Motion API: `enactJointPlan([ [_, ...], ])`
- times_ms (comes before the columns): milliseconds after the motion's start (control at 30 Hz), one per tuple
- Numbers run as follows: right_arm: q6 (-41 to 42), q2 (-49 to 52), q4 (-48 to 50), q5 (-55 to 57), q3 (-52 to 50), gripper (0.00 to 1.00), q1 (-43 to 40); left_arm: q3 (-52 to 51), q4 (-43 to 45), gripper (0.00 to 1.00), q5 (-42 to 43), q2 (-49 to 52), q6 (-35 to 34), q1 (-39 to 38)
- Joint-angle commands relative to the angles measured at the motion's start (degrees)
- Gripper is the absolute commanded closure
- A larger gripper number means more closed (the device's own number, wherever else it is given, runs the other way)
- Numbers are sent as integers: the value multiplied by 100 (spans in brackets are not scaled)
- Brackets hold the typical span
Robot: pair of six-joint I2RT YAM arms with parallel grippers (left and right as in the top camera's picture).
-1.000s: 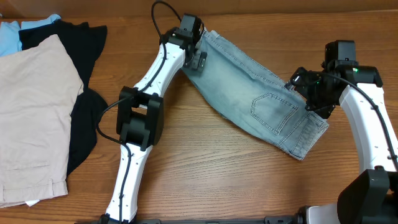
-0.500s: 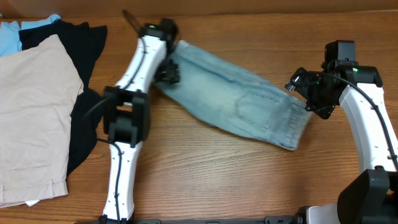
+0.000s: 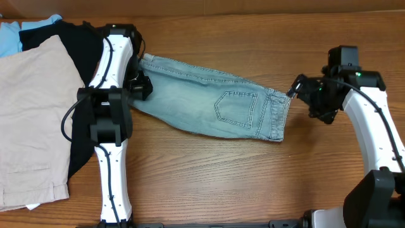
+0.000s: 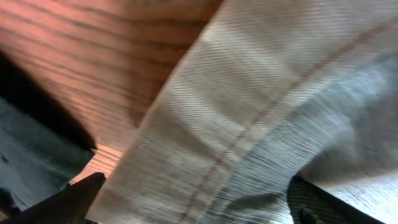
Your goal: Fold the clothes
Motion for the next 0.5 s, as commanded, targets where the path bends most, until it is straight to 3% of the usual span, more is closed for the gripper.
enactJointPlan([
  [0, -514, -7, 264, -568, -444, 0, -2, -74, 74, 7, -72, 9, 313, -170],
  [200, -544, -7, 918, -1025, -1086, 0, 0, 219, 177, 0, -284, -409, 544, -310],
  [467, -540, -2, 1145, -1047, -1403, 0, -2, 1001, 168, 0, -179, -894, 634, -319],
])
